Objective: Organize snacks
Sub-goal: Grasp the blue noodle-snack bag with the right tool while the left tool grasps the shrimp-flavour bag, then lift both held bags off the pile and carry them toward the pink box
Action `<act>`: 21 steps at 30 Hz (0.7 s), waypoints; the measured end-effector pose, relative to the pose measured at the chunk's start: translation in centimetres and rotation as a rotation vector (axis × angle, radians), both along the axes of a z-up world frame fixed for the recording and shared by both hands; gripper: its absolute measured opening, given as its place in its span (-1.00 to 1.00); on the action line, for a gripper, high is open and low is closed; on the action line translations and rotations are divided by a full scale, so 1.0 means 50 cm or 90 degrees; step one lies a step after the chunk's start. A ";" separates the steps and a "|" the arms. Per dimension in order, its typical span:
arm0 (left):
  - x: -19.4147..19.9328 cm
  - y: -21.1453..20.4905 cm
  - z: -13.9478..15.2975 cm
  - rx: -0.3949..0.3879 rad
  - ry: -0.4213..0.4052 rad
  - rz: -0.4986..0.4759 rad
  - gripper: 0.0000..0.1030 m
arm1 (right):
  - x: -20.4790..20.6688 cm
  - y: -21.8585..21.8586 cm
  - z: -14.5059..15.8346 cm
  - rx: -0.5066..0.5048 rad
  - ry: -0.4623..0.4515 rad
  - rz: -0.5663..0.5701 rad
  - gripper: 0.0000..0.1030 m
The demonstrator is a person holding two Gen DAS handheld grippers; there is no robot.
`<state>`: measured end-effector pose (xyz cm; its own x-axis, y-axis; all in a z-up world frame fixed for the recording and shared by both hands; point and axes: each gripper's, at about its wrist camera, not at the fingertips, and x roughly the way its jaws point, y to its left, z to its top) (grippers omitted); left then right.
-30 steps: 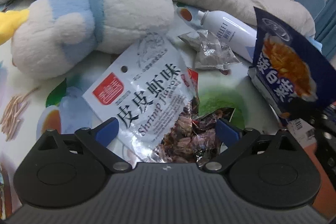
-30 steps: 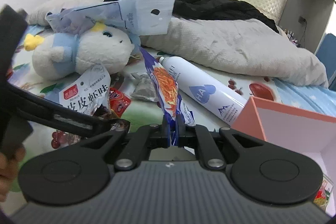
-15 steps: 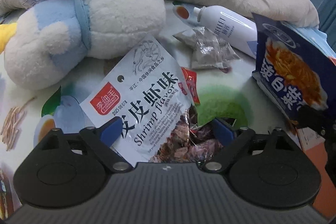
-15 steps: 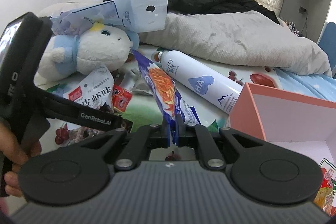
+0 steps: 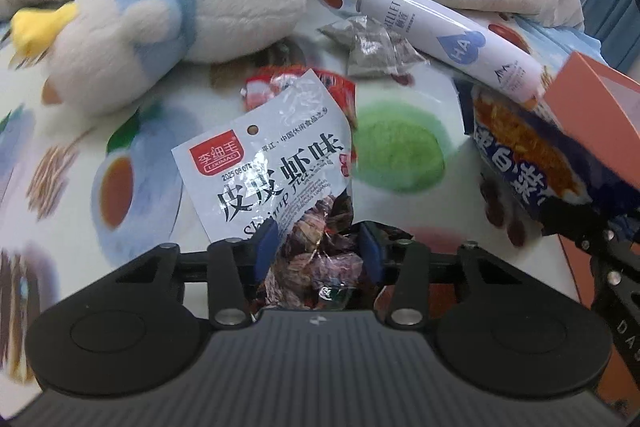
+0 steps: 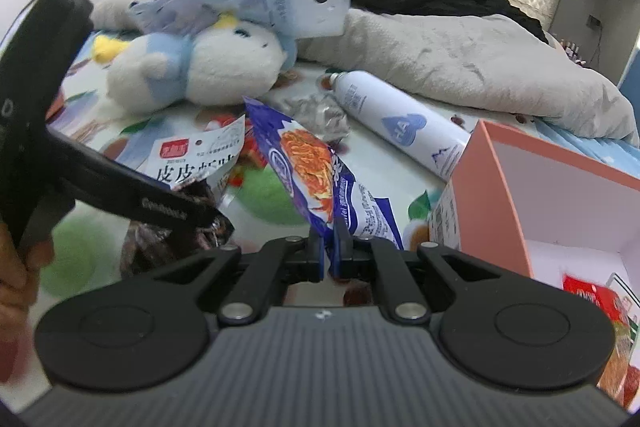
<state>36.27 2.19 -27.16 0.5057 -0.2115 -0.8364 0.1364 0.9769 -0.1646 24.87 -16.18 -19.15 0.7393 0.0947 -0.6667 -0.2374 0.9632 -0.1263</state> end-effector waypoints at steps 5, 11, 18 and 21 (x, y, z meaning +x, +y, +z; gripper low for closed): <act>-0.076 0.026 0.010 -0.014 0.009 0.021 -0.09 | -0.066 0.008 -0.002 -0.019 0.006 0.027 -0.86; -0.169 0.042 0.021 -0.031 0.017 0.030 -0.09 | -0.163 0.005 -0.013 -0.038 0.002 0.057 -0.86; -0.267 0.049 0.035 -0.033 0.024 0.044 -0.11 | -0.261 0.001 -0.020 -0.050 0.024 0.099 -0.85; -0.298 0.058 0.039 -0.039 0.032 0.053 -0.11 | -0.292 -0.005 -0.023 -0.040 0.044 0.120 -0.81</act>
